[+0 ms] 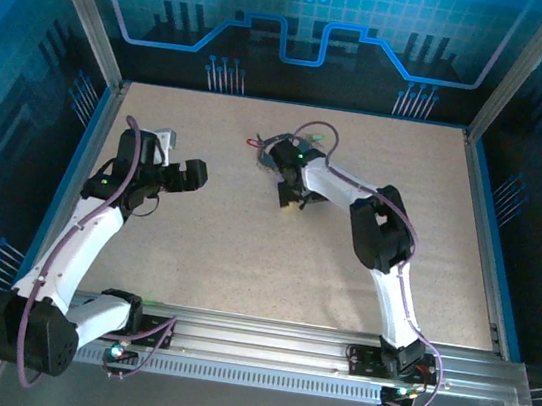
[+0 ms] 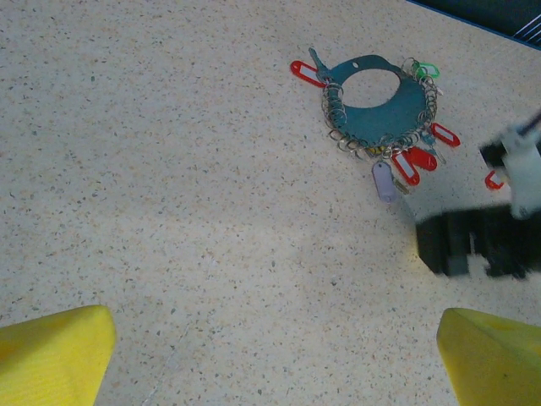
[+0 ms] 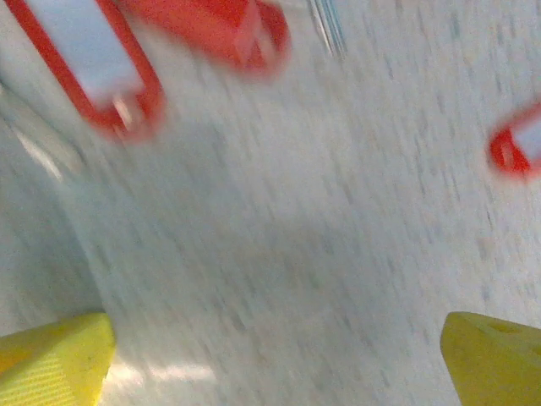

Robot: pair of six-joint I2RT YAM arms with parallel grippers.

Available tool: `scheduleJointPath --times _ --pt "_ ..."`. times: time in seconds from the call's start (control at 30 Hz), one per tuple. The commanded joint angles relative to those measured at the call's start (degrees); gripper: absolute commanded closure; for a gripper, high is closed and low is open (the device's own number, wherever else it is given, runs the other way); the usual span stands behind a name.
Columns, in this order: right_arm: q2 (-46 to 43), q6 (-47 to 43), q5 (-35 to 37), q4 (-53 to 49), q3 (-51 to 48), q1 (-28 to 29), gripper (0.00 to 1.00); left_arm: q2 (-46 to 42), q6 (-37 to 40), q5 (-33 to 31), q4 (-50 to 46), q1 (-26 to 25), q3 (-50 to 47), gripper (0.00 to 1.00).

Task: Put the keys on the keyring

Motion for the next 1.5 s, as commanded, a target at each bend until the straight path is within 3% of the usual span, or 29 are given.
scheduleJointPath --times 0.0,0.2,0.3,0.37,0.47,0.63,0.8,1.13,1.23,1.37,1.47 --pt "-7.3 0.5 0.5 0.7 -9.4 -0.6 0.0 -1.0 -0.8 0.6 1.9 -0.2 -1.4 0.01" --pt "-17.9 0.2 -0.9 1.8 -21.3 -3.7 0.0 -1.0 -2.1 2.1 3.5 -0.2 -2.3 0.01" --pt "-22.1 -2.9 -8.3 5.1 -21.8 -3.8 0.0 -0.6 -2.3 2.8 3.9 -0.2 -2.2 0.01" --pt "-23.0 -3.8 -15.5 8.2 -19.1 -3.1 0.0 -0.3 -2.8 2.8 4.0 -0.2 -2.6 0.01" --pt "-19.6 -2.3 -20.1 12.1 -12.9 -2.6 0.0 -0.1 -2.6 3.4 4.0 -0.2 -2.2 0.01" --pt "-8.1 2.4 -29.5 15.5 0.7 -3.1 0.22 -1.3 -2.4 2.2 3.8 -0.2 -2.7 0.01" --pt "4.1 2.1 -17.8 7.4 15.4 -2.0 0.41 -2.1 -2.0 1.1 3.7 -0.2 -2.9 0.01" --pt "10.7 -0.7 -20.7 6.1 17.7 0.0 0.78 -2.0 -1.8 0.8 3.8 -0.2 -2.8 0.01" --pt "10.4 -1.4 -19.6 4.8 19.0 0.5 0.78 -1.8 -2.0 1.1 3.9 -0.2 -2.8 0.01" --pt "9.7 -1.6 -19.5 3.8 19.7 0.6 0.69 -2.1 -2.3 0.7 3.7 -0.2 -2.9 0.01" --pt "9.5 -2.4 -21.1 5.6 19.5 0.8 0.67 -2.5 -2.2 0.7 4.2 -0.2 -3.0 0.01"
